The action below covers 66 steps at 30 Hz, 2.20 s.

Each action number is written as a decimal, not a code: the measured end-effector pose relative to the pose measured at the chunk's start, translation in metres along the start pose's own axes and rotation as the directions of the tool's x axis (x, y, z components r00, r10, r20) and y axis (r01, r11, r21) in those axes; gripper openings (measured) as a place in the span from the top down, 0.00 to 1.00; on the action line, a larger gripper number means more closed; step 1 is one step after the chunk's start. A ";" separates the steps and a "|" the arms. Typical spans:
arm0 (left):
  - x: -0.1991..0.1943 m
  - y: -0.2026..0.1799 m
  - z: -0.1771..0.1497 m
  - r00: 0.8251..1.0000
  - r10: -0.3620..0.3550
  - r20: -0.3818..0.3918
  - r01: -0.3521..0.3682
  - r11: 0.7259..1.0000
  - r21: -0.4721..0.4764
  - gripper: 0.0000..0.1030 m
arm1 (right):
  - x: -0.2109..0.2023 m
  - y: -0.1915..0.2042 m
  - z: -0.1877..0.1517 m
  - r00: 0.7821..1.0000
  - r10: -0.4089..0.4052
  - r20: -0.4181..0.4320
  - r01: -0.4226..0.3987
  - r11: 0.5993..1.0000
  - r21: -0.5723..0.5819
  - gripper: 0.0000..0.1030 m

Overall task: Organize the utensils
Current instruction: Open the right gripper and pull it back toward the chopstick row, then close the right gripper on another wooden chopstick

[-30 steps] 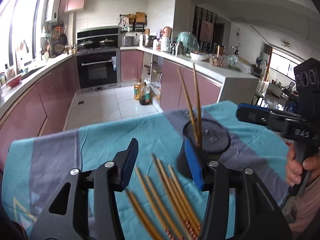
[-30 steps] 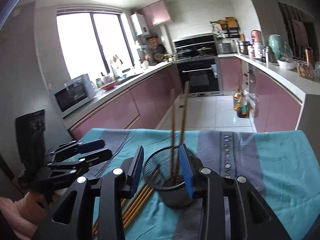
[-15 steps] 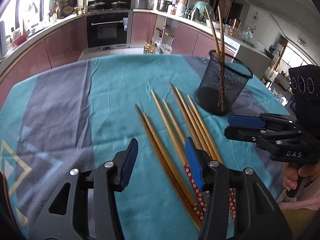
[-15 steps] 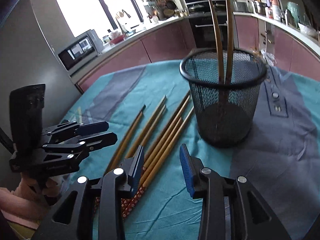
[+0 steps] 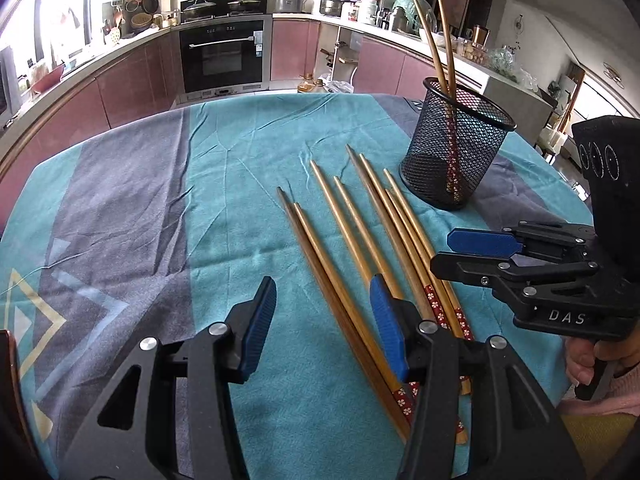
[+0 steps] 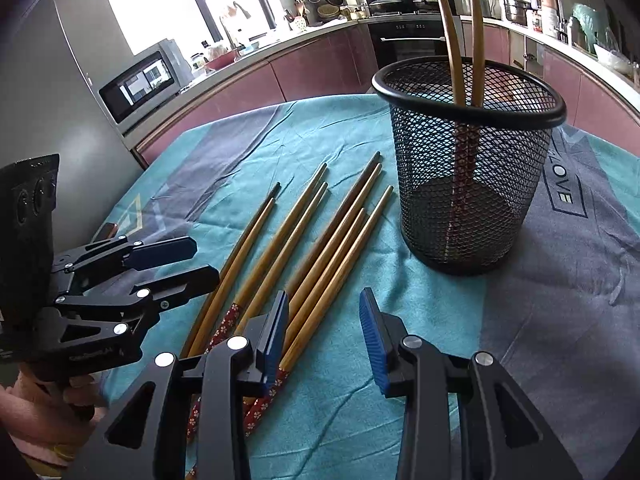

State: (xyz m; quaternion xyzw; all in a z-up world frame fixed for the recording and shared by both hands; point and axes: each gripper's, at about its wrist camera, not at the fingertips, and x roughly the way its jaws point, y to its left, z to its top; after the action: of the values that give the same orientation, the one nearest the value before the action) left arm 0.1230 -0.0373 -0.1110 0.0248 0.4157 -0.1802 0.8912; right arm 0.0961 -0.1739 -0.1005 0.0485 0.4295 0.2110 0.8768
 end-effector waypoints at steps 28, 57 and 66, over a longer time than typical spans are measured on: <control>0.013 0.013 -0.002 0.997 -0.043 -0.072 0.043 0.999 0.000 0.63 | -0.002 -0.006 -0.001 0.994 -0.098 -0.050 0.096 0.994 -0.046 0.86; 0.025 0.014 0.014 0.995 0.061 -0.077 -0.065 0.997 -0.041 0.93 | 0.000 -0.013 0.008 0.996 -0.094 -0.004 0.094 0.996 -0.001 0.95; -0.007 0.014 0.019 1.000 -0.017 -0.026 0.016 0.999 -0.050 0.93 | -0.034 -0.008 0.012 0.998 0.012 0.069 -0.011 1.000 -0.011 0.95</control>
State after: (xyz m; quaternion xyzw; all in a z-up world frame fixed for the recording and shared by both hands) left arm 0.1378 -0.0255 -0.0950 0.0016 0.4317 -0.1769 0.8845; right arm 0.0895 -0.1942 -0.0708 0.0537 0.3976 0.2166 0.8900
